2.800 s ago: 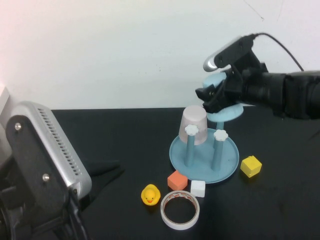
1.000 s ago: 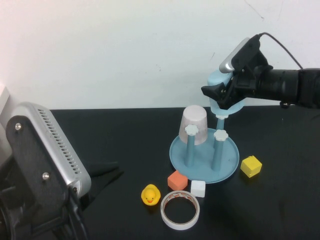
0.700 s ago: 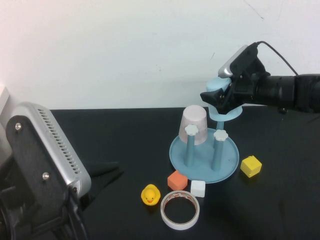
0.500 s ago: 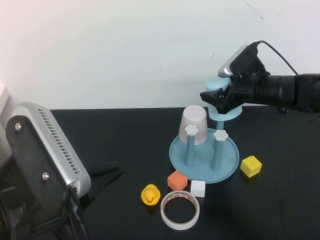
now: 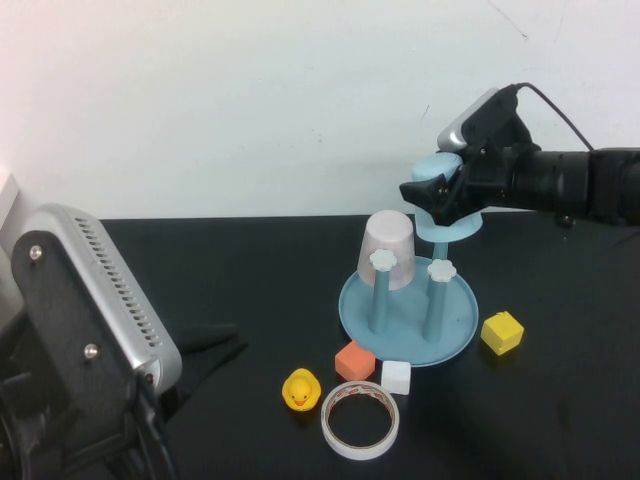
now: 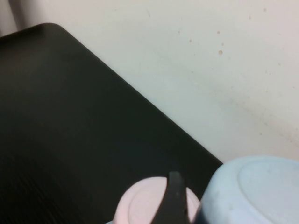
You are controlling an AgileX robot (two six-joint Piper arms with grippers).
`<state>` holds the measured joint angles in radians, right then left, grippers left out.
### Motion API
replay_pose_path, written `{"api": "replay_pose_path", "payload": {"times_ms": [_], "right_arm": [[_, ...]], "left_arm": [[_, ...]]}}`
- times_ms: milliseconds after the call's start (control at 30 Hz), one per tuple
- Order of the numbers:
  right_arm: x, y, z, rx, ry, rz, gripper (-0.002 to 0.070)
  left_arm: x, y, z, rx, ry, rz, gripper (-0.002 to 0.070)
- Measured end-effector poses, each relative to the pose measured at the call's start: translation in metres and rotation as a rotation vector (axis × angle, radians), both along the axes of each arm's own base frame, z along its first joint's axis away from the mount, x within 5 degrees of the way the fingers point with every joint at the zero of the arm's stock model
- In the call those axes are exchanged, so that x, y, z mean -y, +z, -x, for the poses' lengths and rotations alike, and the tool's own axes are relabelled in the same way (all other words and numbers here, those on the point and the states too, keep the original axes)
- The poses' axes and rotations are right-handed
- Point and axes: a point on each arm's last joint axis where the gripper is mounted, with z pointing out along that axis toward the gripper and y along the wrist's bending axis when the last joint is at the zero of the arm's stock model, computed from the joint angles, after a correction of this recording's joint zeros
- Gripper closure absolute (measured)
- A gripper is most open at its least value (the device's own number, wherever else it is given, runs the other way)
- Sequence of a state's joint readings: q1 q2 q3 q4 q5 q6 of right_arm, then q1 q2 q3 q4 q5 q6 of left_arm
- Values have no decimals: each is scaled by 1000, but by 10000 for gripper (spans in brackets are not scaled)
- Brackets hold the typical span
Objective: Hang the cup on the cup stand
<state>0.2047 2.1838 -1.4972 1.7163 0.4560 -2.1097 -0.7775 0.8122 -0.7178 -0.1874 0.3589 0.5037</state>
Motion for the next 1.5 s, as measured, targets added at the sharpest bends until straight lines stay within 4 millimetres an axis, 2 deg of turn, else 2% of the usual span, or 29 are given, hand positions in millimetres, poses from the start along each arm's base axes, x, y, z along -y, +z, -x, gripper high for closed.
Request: {"api": "replay_pose_path", "payload": {"times_ms": [267, 433, 667, 833, 900, 967, 1000, 1167, 1233, 1367, 1500], "right_arm": [[5, -24, -5, -46, -45, 40, 98], [8, -25, -6, -56, -65, 37, 86], [10, -21, -10, -92, -118, -16, -3], [13, -21, -11, -104, -136, -29, -6], [13, -15, -9, -108, -134, -35, 12], [13, -2, -6, -110, -112, -37, 81], [12, 5, -3, -111, -87, -32, 139], [18, 62, 18, -142, 38, -135, 514], [26, 84, 27, -142, 93, -188, 601], [34, 115, 50, -134, 243, -280, 664], [33, 128, 83, -98, 324, -336, 673]], "left_arm": [[0, 0, 0, 0, 0, 0, 675], [0, 0, 0, -1, 0, -1, 675], [0, 0, 0, -3, -1, -3, 675], [0, -1, 1, -12, -3, -11, 675], [0, -2, 1, -25, 0, -9, 675], [-1, -3, 1, -40, 3, -10, 675], [-1, -3, 2, -47, 4, -8, 675], [-10, 2, 11, -71, 25, 30, 675], [-16, 2, 16, -69, 45, 60, 675], [-32, -11, 26, -96, 115, 118, 675], [-46, -36, 33, -126, 195, 152, 675]]}}
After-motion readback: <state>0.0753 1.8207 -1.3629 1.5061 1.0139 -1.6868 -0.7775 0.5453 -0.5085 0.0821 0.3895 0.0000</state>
